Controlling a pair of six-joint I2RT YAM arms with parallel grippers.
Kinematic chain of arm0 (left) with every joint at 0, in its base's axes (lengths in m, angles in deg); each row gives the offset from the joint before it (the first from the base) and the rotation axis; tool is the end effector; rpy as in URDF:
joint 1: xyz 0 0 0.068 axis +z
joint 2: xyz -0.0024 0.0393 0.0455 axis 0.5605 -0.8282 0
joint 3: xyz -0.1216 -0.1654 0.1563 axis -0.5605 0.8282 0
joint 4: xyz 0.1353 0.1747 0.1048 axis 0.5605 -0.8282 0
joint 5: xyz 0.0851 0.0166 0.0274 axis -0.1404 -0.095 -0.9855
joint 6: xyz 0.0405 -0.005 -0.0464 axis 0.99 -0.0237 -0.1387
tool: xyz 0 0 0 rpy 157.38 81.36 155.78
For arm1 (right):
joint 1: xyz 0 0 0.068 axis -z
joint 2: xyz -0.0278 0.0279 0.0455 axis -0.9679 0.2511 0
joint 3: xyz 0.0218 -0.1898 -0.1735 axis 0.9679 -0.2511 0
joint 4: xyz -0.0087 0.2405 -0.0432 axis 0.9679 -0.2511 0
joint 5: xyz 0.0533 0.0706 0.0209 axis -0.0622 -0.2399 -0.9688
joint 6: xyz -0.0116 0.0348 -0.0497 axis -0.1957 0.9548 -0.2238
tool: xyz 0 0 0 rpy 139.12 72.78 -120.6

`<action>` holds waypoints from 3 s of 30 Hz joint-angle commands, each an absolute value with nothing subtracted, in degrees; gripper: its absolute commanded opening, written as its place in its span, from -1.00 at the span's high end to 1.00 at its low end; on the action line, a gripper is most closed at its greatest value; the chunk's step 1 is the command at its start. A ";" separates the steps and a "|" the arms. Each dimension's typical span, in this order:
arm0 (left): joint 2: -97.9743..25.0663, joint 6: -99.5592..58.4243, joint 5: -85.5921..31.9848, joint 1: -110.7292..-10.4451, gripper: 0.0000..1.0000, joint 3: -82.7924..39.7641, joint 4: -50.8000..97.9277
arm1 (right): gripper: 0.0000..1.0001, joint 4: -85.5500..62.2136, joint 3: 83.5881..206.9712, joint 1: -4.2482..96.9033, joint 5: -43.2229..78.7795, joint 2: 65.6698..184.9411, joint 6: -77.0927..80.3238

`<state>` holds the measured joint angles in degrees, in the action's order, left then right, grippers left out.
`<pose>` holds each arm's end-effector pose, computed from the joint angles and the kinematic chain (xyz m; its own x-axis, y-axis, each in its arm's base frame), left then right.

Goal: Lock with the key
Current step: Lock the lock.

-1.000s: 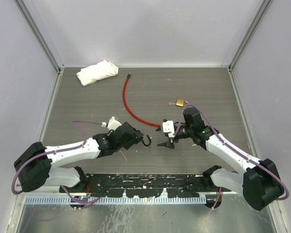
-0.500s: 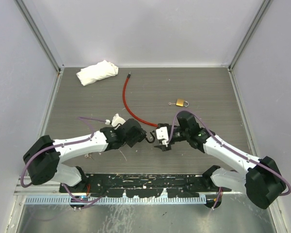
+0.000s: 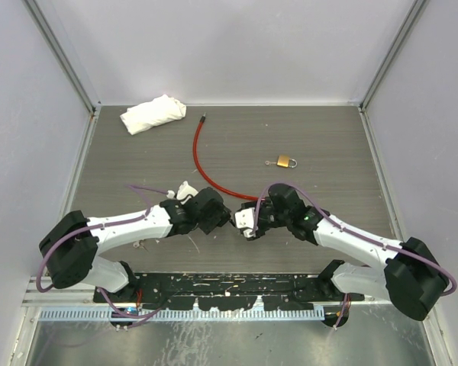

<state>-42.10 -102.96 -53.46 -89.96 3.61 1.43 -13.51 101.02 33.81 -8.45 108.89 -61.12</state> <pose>0.1650 -0.2173 0.1863 -0.6484 -0.7305 -0.2141 -0.5003 0.6209 -0.6035 0.1528 0.1707 0.1981 0.4925 -0.4824 -0.7244 -0.8600 -0.1421 -0.4900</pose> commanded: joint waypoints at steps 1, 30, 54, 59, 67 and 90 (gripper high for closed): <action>-40.82 -104.84 -53.50 -90.17 0.97 0.55 6.24 | -0.19 -9.43 101.08 32.72 -4.56 109.26 -62.38; -41.42 -108.61 -56.15 -90.17 0.96 1.97 13.65 | 0.83 -7.68 104.29 32.21 -2.48 111.49 -51.07; -36.62 -104.69 -53.15 -90.21 -0.55 11.90 22.90 | 0.98 -5.14 106.99 43.28 -22.72 112.57 -31.65; -34.30 -103.23 -54.07 -90.20 -0.72 14.94 25.16 | 0.98 -4.37 107.17 44.60 -24.68 113.37 -29.49; -27.72 -91.44 -52.91 -90.24 -0.81 24.98 42.52 | 0.98 -3.51 107.24 46.75 -27.14 114.01 -26.82; -24.99 -16.83 -23.89 -86.31 -0.96 40.20 74.17 | 0.98 -10.14 109.13 48.55 -35.06 112.90 -32.50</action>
